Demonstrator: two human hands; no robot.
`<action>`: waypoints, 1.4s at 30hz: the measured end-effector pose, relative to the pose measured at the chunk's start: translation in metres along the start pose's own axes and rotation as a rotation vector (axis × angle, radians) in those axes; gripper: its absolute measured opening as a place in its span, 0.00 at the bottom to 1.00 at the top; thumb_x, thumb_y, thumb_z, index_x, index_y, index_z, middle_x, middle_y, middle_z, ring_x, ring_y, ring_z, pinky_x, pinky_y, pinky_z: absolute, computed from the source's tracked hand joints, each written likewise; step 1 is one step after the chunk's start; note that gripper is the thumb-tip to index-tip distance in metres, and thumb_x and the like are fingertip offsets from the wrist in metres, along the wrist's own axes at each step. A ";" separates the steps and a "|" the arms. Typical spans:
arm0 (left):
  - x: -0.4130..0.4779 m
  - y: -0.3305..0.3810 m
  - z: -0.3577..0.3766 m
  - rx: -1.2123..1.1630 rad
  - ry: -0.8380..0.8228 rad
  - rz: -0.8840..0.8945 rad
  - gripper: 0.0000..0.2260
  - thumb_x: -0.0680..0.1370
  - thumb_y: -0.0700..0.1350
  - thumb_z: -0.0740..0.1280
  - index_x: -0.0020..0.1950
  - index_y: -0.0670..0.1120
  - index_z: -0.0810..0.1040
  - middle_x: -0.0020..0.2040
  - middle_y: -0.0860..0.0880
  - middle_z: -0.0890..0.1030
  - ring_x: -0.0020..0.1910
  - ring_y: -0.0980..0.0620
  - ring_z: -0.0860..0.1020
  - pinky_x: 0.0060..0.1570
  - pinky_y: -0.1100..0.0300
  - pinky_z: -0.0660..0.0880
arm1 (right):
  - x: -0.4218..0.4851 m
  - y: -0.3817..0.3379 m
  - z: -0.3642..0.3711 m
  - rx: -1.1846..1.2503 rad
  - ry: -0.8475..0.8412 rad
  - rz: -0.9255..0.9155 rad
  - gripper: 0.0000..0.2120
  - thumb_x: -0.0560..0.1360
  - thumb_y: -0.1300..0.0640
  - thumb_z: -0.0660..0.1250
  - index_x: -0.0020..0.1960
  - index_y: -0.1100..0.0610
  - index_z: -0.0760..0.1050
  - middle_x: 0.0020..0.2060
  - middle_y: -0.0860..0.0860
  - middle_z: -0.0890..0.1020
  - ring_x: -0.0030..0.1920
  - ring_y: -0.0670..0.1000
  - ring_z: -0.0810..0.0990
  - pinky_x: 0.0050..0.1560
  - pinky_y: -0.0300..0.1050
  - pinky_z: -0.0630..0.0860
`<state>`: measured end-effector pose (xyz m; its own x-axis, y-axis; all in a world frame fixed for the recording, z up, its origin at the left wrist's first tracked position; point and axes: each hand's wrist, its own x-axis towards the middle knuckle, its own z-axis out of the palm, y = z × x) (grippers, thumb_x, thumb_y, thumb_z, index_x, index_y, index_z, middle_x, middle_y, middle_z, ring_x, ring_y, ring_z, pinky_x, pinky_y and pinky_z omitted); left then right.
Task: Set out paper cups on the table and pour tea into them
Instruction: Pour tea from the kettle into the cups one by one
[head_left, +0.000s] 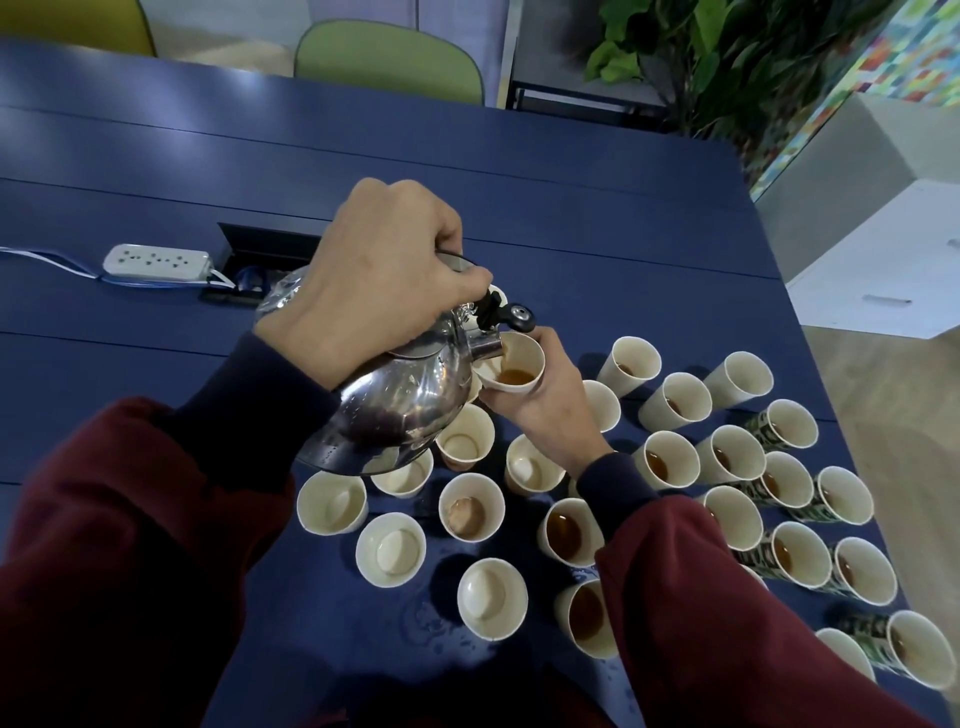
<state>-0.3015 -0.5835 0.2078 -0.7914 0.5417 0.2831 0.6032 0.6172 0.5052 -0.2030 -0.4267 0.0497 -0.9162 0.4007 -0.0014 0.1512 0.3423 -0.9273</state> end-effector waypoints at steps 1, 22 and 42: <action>0.001 0.001 0.000 0.001 0.001 0.002 0.12 0.71 0.50 0.72 0.31 0.45 0.78 0.25 0.51 0.72 0.28 0.54 0.68 0.37 0.55 0.72 | 0.000 0.000 -0.001 0.003 -0.001 0.000 0.28 0.67 0.58 0.81 0.61 0.50 0.71 0.49 0.44 0.84 0.50 0.45 0.83 0.53 0.47 0.80; 0.021 0.003 0.013 -0.067 0.063 -0.035 0.14 0.72 0.52 0.73 0.34 0.44 0.80 0.28 0.51 0.77 0.31 0.54 0.73 0.38 0.57 0.72 | 0.018 0.015 -0.014 0.187 0.123 0.040 0.25 0.68 0.56 0.81 0.58 0.51 0.72 0.51 0.52 0.84 0.51 0.55 0.83 0.48 0.49 0.82; 0.075 -0.029 0.042 -0.184 0.063 -0.172 0.15 0.73 0.52 0.75 0.38 0.41 0.82 0.30 0.47 0.81 0.30 0.50 0.77 0.38 0.59 0.73 | 0.133 0.079 -0.054 -0.582 0.064 0.118 0.20 0.72 0.52 0.75 0.57 0.58 0.71 0.49 0.54 0.81 0.50 0.60 0.79 0.47 0.48 0.71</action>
<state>-0.3744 -0.5366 0.1800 -0.8890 0.3975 0.2273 0.4353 0.5798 0.6887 -0.2933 -0.3002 -0.0031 -0.8594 0.5085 -0.0533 0.4459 0.6945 -0.5646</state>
